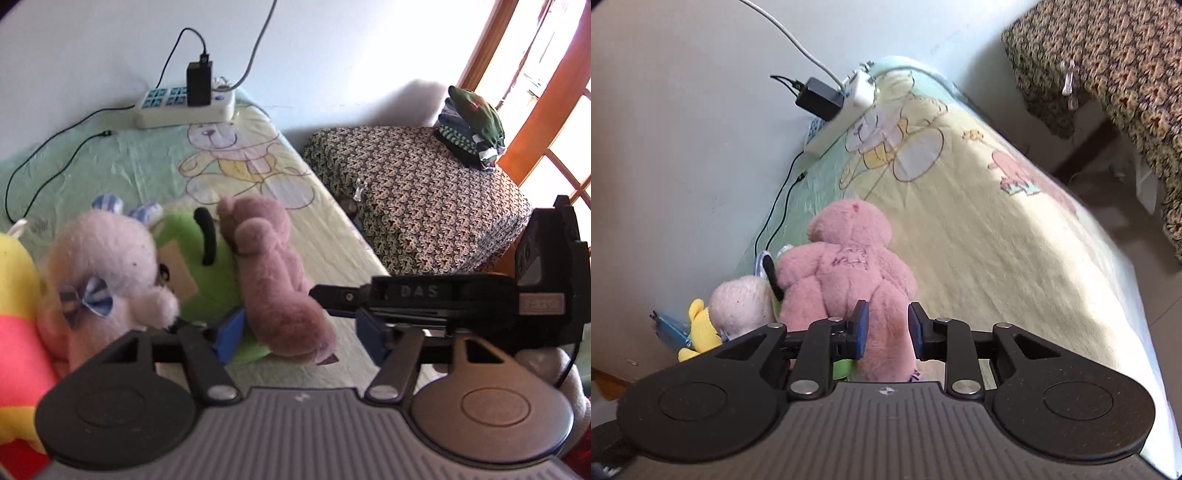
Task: Organize objects
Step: 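Close the right tool on the pink teddy bear's leg, then lift the pink teddy bear off the bed with the right tool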
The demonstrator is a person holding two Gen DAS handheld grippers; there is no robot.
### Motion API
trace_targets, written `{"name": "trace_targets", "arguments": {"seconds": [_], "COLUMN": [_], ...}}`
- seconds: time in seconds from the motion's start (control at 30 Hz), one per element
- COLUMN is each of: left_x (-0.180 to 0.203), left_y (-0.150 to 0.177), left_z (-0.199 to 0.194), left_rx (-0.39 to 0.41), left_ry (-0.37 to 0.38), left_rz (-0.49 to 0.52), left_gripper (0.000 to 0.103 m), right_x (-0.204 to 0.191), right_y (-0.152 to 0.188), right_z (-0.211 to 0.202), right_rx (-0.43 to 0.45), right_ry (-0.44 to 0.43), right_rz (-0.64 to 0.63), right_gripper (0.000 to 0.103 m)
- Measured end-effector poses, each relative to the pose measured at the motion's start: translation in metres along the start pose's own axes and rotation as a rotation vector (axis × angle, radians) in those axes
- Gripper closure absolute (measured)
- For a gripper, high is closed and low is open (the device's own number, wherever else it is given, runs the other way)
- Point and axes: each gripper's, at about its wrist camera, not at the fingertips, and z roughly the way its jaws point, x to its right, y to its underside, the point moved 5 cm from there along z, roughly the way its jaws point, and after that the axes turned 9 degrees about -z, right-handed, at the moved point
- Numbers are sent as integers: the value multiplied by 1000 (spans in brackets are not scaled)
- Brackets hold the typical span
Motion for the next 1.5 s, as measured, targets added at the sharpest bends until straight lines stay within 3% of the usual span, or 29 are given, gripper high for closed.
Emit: {"name": "trace_targets", "arguments": {"seconds": [0.1, 0.23, 0.37, 0.43, 0.73, 0.9, 0.93, 1.0, 1.13, 1.23, 1.3, 1.33, 1.37, 1.5], "left_x": [-7, -11, -7, -3, 9, 29, 31, 35, 35, 32, 26, 23, 19, 7], "left_y": [0, -5, -8, -7, 2, 28, 36, 51, 76, 78, 70, 66, 62, 44], "left_z": [8, 8, 9, 9, -6, -23, -23, -26, -26, -31, -39, -41, -41, -34], "left_rx": [-8, -4, 7, 13, 14, -6, -31, -53, -81, -65, -16, -1, 13, 18], "left_ry": [-22, -25, -35, -26, 22, 86, 111, 131, 113, 101, 80, 73, 66, 88], "left_rz": [7, 14, 43, 64, 84, 141, 148, 155, 184, 183, 172, 161, 144, 80], "left_gripper": [40, 50, 52, 58, 59, 58, 60, 59, 60, 59, 48, 32, 26, 24], "right_x": [-5, -10, -2, 1, -8, -17, -18, -20, -15, -4, -2, -2, -2, 3], "right_y": [4, 2, 1, 2, 6, 23, 29, 39, 52, 48, 43, 41, 38, 30], "right_z": [8, 21, 29, 28, 1, -30, -36, -48, -64, -73, -70, -67, -65, -42], "right_rx": [-50, -60, -65, -64, -26, -60, -71, -82, -46, 12, 32, 44, 59, 57], "right_ry": [-65, -28, -56, -67, -38, -12, -9, -22, 46, 66, 49, 51, 47, -14], "right_rz": [-19, -59, -20, -8, -109, -191, -203, -205, -214, -151, -132, -121, -112, -49], "right_gripper": [76, 76, 76, 78, 83, 88, 102, 102, 102, 97, 86, 80, 75, 62]}}
